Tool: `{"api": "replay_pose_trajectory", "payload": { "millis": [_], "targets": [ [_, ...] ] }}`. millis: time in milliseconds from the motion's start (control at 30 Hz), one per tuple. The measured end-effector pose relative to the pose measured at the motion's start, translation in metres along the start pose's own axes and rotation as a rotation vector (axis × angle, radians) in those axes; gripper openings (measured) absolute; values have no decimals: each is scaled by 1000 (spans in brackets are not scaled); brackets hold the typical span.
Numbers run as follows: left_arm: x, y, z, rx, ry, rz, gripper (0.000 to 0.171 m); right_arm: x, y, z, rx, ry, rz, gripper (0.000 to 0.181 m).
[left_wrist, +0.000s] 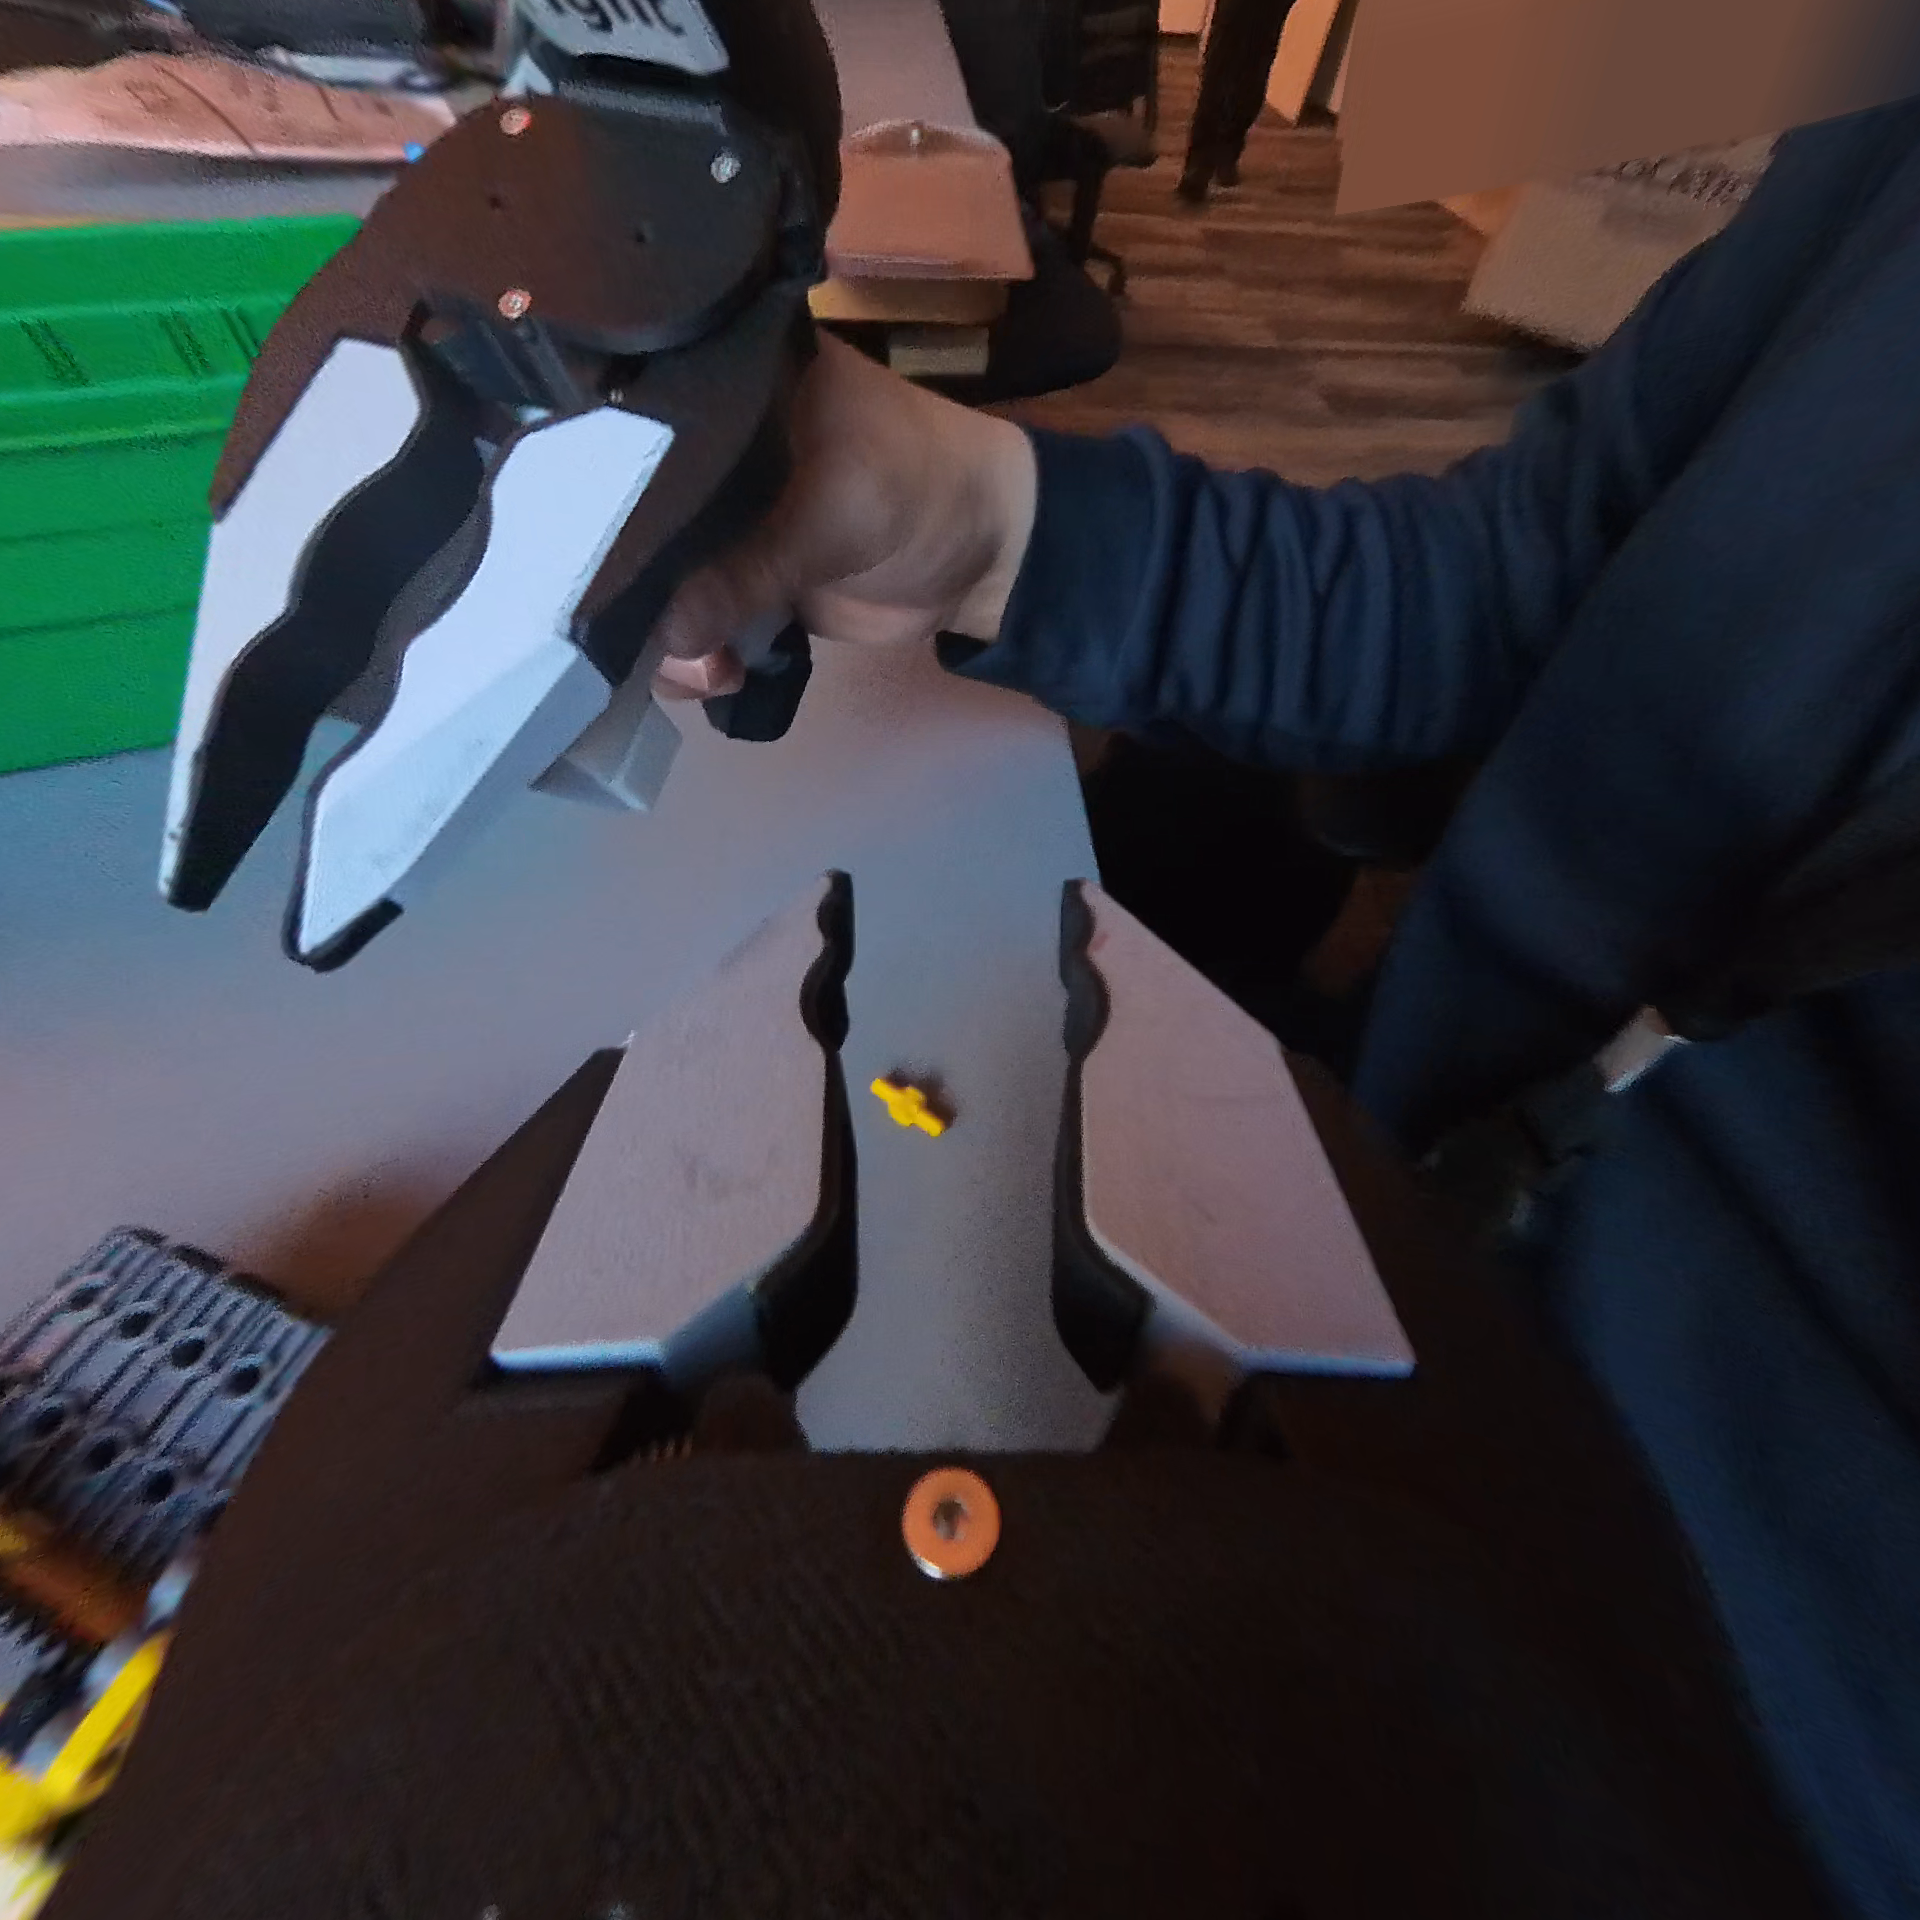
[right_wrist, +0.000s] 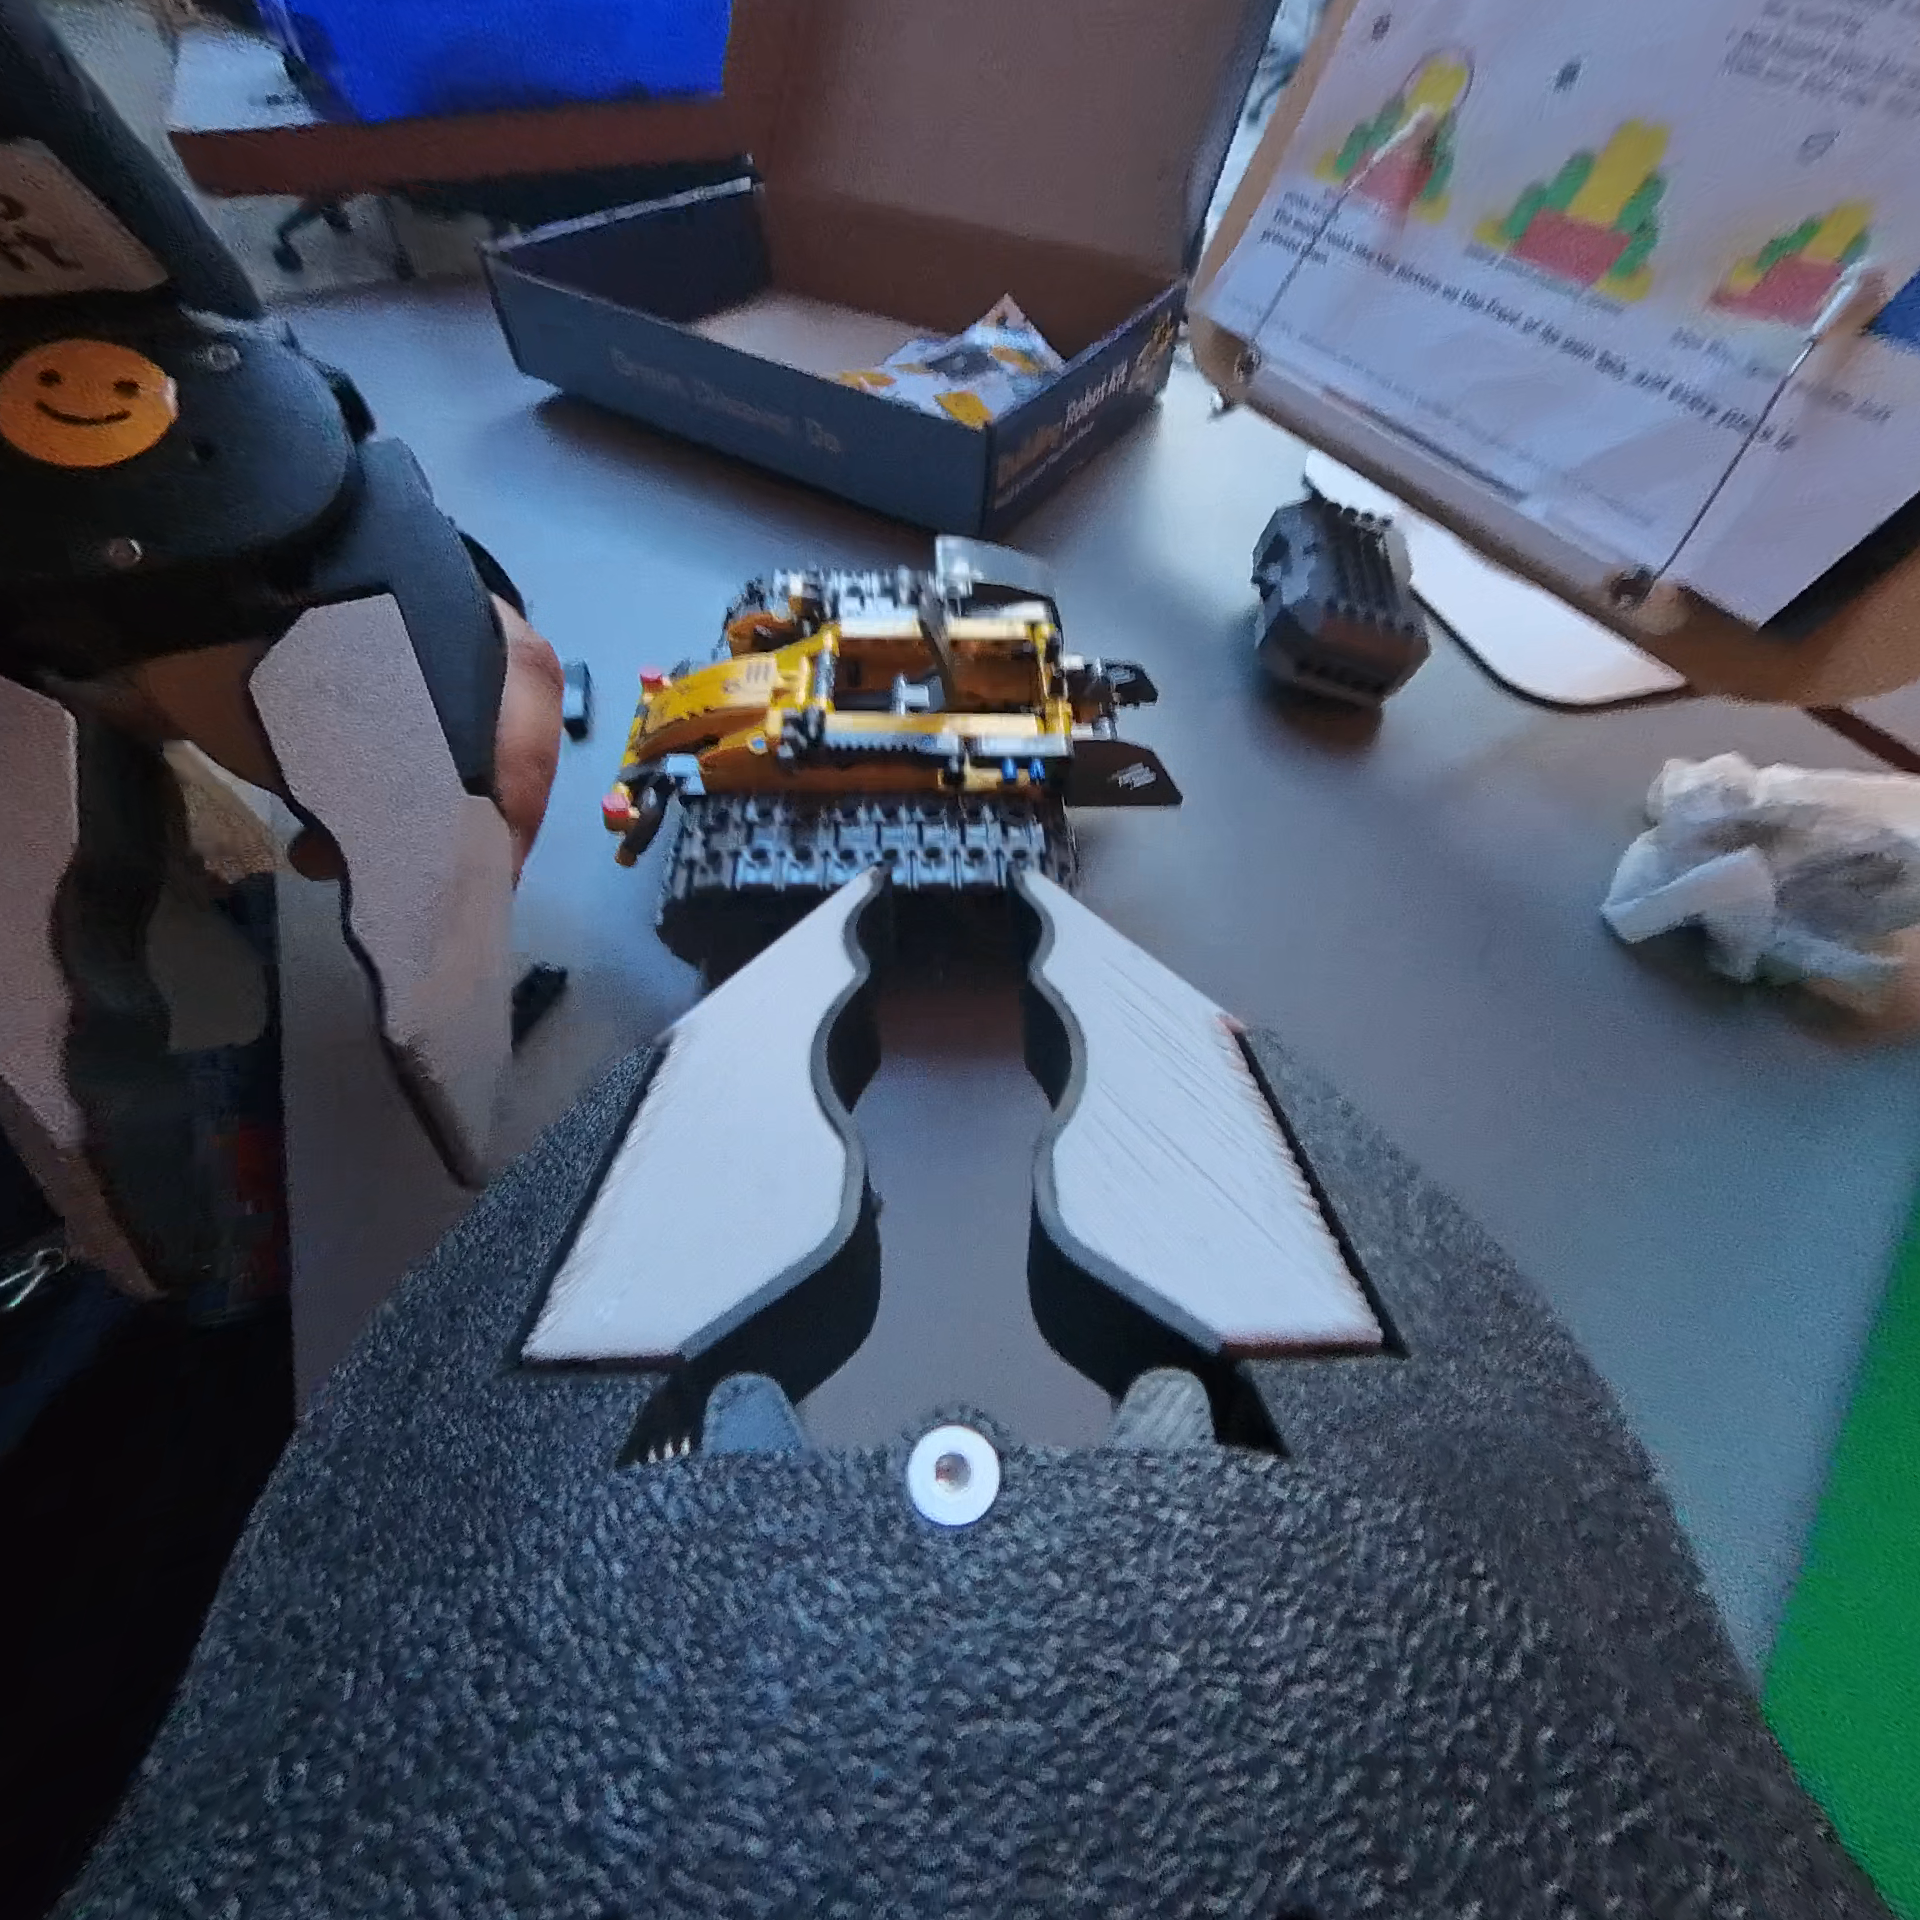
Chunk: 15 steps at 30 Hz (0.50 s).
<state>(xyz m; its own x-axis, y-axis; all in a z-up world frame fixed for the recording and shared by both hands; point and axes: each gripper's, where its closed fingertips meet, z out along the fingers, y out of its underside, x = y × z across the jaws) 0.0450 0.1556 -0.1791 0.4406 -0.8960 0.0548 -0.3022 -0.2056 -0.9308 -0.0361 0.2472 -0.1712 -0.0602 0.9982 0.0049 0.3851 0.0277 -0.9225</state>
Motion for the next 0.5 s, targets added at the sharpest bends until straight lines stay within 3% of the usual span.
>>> {"api": "replay_pose_trajectory", "payload": {
  "millis": [133, 267, 500],
  "targets": [
    [-6, 3, 9, 12, 26, -86, 38, 6, 19, 2, -54, -14, 4, 22],
    [-7, 11, 12, 2, 9, -197, 38, -11, 15, 7, -24, -99, 27, 21],
    [-8, 13, -13, -9, -112, -178, 41, -16, 18, 2, -71, -103, -73, 21]
  ]
}}
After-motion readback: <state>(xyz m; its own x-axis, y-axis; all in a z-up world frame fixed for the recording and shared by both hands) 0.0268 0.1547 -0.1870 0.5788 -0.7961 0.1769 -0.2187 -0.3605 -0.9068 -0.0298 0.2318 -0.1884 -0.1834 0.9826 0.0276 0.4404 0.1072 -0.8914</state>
